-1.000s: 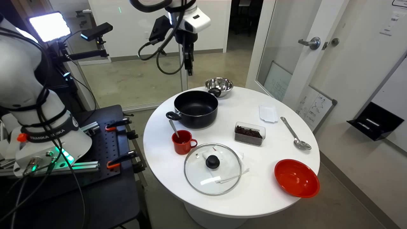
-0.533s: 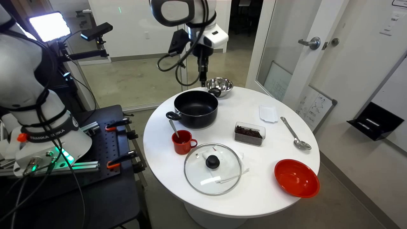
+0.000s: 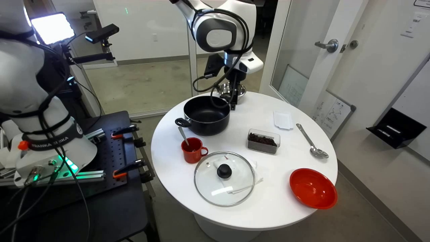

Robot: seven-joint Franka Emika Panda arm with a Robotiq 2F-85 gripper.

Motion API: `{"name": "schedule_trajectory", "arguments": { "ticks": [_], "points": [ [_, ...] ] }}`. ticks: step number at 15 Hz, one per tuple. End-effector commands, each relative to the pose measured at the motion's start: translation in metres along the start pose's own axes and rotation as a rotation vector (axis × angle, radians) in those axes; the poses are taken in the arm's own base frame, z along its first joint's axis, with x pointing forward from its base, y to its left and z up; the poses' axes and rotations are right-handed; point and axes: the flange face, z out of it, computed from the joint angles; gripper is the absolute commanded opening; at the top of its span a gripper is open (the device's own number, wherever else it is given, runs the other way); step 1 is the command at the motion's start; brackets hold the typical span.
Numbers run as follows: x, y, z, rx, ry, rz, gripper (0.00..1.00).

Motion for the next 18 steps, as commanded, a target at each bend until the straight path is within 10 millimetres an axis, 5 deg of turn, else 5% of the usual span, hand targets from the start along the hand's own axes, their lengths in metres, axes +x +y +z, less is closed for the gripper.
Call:
{"name": "schedule_trajectory", "arguments": {
  "ticks": [1, 7, 18],
  "points": [
    [0.0, -0.001, -0.003, 0.001, 0.002, -0.002, 1.0],
    [0.008, -0.005, -0.003, -0.01, 0.014, 0.014, 1.0],
    [0.101, -0.004, 0.065, -0.062, -0.137, 0.142, 1.0]
  ]
}}
